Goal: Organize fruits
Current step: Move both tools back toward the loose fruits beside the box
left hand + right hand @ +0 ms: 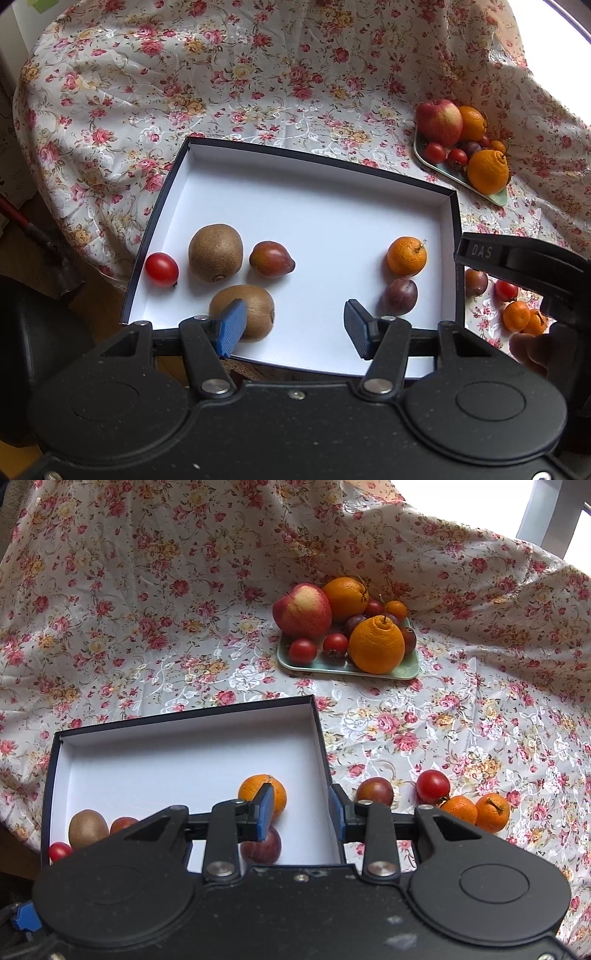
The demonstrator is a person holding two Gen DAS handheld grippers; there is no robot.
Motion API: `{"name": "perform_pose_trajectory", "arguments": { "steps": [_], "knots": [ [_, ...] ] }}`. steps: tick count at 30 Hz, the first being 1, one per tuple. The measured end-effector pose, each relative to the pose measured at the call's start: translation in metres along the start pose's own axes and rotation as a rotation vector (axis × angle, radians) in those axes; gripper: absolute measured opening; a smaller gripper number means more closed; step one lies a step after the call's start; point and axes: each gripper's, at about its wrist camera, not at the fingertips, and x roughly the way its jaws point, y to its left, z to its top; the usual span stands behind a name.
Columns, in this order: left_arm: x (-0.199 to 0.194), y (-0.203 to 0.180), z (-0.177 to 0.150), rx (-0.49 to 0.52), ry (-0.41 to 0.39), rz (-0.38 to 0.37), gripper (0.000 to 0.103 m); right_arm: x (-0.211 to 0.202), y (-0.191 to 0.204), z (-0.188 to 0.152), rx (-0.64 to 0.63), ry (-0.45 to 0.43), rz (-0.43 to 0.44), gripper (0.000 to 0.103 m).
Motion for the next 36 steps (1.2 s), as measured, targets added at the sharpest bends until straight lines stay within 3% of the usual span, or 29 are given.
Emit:
{"name": "perform_pose_trajectory", "arguments": {
  "steps": [9, 16, 22, 36],
  "knots": [
    [0.002, -0.033, -0.005, 0.087, 0.015, 0.004, 0.061, -0.008, -0.038, -0.002, 0.032, 0.031, -0.041, 0.034],
    [0.008, -0.052, -0.008, 0.096, 0.054, -0.015, 0.061, -0.013, -0.08, -0.004, 0.092, 0.064, -0.084, 0.034],
    [0.011, -0.076, -0.011, 0.112, 0.075, -0.013, 0.061, -0.012, -0.124, -0.01, 0.18, 0.147, -0.096, 0.034],
    [0.021, -0.143, -0.036, 0.287, 0.136, -0.036, 0.061, 0.01, -0.228, -0.042, 0.419, 0.43, -0.179, 0.034]
  ]
}}
